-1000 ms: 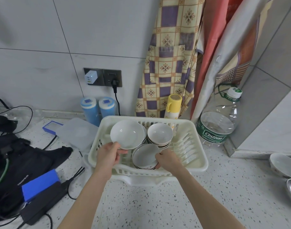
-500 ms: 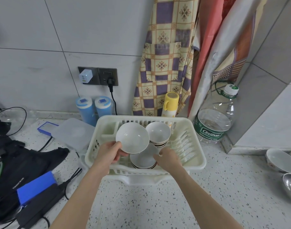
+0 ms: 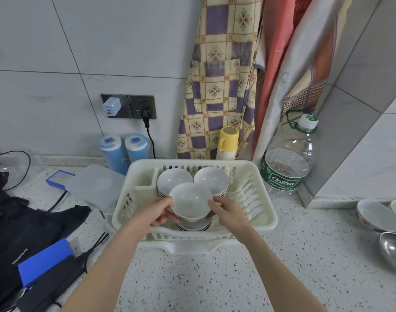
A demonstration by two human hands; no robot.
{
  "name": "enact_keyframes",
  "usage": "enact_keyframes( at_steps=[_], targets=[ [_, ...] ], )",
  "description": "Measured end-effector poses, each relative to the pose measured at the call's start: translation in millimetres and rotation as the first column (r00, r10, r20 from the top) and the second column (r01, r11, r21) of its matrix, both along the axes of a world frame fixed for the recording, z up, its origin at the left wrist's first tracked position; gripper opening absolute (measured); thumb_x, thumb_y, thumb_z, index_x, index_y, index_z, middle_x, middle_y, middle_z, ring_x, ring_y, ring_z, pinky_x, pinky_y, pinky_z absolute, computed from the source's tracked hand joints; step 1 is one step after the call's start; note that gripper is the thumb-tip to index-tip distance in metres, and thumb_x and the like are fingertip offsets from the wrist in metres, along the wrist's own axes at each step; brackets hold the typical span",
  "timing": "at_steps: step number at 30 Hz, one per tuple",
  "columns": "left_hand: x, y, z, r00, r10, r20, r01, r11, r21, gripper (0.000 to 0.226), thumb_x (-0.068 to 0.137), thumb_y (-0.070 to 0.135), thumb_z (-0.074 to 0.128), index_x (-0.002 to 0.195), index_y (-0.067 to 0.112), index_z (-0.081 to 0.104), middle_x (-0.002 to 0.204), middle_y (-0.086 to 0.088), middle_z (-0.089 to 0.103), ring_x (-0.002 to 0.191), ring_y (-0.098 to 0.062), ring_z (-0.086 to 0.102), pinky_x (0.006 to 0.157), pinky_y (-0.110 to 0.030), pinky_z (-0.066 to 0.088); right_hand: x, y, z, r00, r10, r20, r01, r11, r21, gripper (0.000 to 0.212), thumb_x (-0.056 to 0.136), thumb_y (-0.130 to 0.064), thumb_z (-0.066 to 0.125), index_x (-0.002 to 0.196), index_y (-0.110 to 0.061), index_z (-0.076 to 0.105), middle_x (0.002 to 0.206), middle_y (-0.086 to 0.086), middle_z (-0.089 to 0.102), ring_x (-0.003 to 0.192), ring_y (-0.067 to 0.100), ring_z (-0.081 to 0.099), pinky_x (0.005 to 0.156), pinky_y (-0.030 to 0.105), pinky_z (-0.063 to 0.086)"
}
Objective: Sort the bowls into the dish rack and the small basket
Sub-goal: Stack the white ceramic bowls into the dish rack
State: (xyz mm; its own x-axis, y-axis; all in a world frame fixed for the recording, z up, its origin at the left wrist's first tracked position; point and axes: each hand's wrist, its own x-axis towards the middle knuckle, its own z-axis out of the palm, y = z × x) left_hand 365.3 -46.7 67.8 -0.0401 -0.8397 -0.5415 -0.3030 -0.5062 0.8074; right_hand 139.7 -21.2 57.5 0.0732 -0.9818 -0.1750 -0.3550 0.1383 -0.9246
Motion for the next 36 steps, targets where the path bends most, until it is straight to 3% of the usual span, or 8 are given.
enact_keyframes(
  at_steps=[2, 5, 8, 15, 18, 25, 31, 36],
  targets=[
    [-3, 0, 0, 0.998, -0.052, 0.045, 0.051, 0.999, 0.019, 0.024, 0.084, 0.022, 0.054, 0.103, 0.012, 0.064, 0.08, -0.01, 0.078, 0.041, -0.007, 0.034, 0.039, -0.016, 0.023, 1, 0, -2, 0.998, -0.007, -0.057, 0.008, 1.0, 0.017, 0.025, 0.089, -0.023, 0.052, 0.103, -0.028, 0.072, 0.067, 0.003, 0.068, 0.047, 0.008, 0.039, 0.047, 0.02, 0.031],
    [-5, -1, -1, 0.991, -0.121, 0.06, 0.119, 0.992, 0.045, 0.024, 0.087, 0.024, 0.053, 0.104, 0.014, 0.065, 0.082, -0.008, 0.079, 0.04, -0.007, 0.034, 0.041, -0.014, 0.028, 1, 0, -3, 0.993, -0.03, -0.116, 0.034, 0.999, 0.033, 0.029, 0.084, -0.014, 0.05, 0.099, -0.021, 0.073, 0.069, 0.007, 0.073, 0.059, 0.017, 0.054, 0.049, 0.02, 0.036],
    [-5, -3, -4, 0.988, -0.133, 0.073, 0.13, 0.991, 0.036, 0.022, 0.09, 0.025, 0.052, 0.106, 0.016, 0.065, 0.082, -0.006, 0.079, 0.041, -0.008, 0.034, 0.041, -0.014, 0.031, 2, -2, -3, 0.993, -0.052, -0.103, 0.057, 0.997, 0.051, 0.029, 0.085, -0.012, 0.049, 0.095, -0.018, 0.075, 0.06, -0.003, 0.072, 0.049, -0.001, 0.052, 0.043, 0.009, 0.035],
    [-1, -6, -20, 0.992, -0.06, 0.114, 0.066, 0.996, -0.054, 0.011, 0.088, 0.015, 0.067, 0.099, 0.013, 0.065, 0.075, -0.006, 0.078, 0.057, -0.012, 0.059, 0.044, -0.017, 0.036, 4, -5, -6, 0.987, -0.044, -0.156, 0.058, 0.995, 0.084, 0.024, 0.085, -0.016, 0.049, 0.085, -0.018, 0.073, 0.055, -0.004, 0.069, 0.052, 0.008, 0.054, 0.046, 0.016, 0.039],
    [-4, -7, -24, 0.985, -0.018, 0.17, 0.033, 0.996, -0.087, 0.013, 0.086, 0.013, 0.07, 0.098, 0.012, 0.065, 0.073, 0.0, 0.078, 0.063, -0.008, 0.071, 0.05, -0.02, 0.041, 6, -6, -6, 0.979, -0.033, -0.201, 0.049, 0.996, 0.075, 0.026, 0.084, -0.016, 0.049, 0.089, -0.019, 0.075, 0.055, -0.006, 0.069, 0.048, -0.003, 0.055, 0.045, 0.01, 0.037],
    [-10, -9, -26, 0.959, -0.001, 0.285, 0.032, 0.994, -0.104, 0.011, 0.081, 0.012, 0.071, 0.091, 0.016, 0.067, 0.049, 0.01, 0.068, 0.049, -0.009, 0.053, 0.047, -0.019, 0.042, 9, -8, -9, 0.957, -0.013, -0.291, 0.026, 0.999, 0.041, 0.027, 0.084, -0.015, 0.049, 0.085, -0.026, 0.074, 0.054, -0.008, 0.067, 0.048, -0.001, 0.056, 0.041, 0.01, 0.037],
    [-10, -10, -27, 0.971, -0.034, 0.238, 0.05, 0.997, -0.062, 0.006, 0.08, 0.009, 0.068, 0.082, 0.014, 0.072, 0.066, -0.003, 0.076, 0.068, -0.018, 0.061, 0.049, -0.02, 0.04, 7, -6, -8, 0.982, -0.088, -0.165, 0.09, 0.996, 0.009, 0.032, 0.083, -0.01, 0.051, 0.057, -0.022, 0.064, 0.047, -0.007, 0.065, 0.042, -0.003, 0.055, 0.041, 0.005, 0.033],
    [-10, -10, -28, 0.962, -0.058, 0.266, 0.076, 0.995, -0.06, 0.008, 0.08, 0.011, 0.066, 0.08, 0.012, 0.074, 0.062, 0.0, 0.075, 0.05, -0.012, 0.051, 0.046, -0.018, 0.037, 6, -9, -9, 0.981, -0.078, -0.175, 0.09, 0.994, 0.059, 0.029, 0.082, -0.009, 0.05, 0.056, -0.012, 0.062, 0.055, 0.002, 0.07, 0.041, 0.0, 0.05, 0.04, 0.007, 0.032]
  ],
)
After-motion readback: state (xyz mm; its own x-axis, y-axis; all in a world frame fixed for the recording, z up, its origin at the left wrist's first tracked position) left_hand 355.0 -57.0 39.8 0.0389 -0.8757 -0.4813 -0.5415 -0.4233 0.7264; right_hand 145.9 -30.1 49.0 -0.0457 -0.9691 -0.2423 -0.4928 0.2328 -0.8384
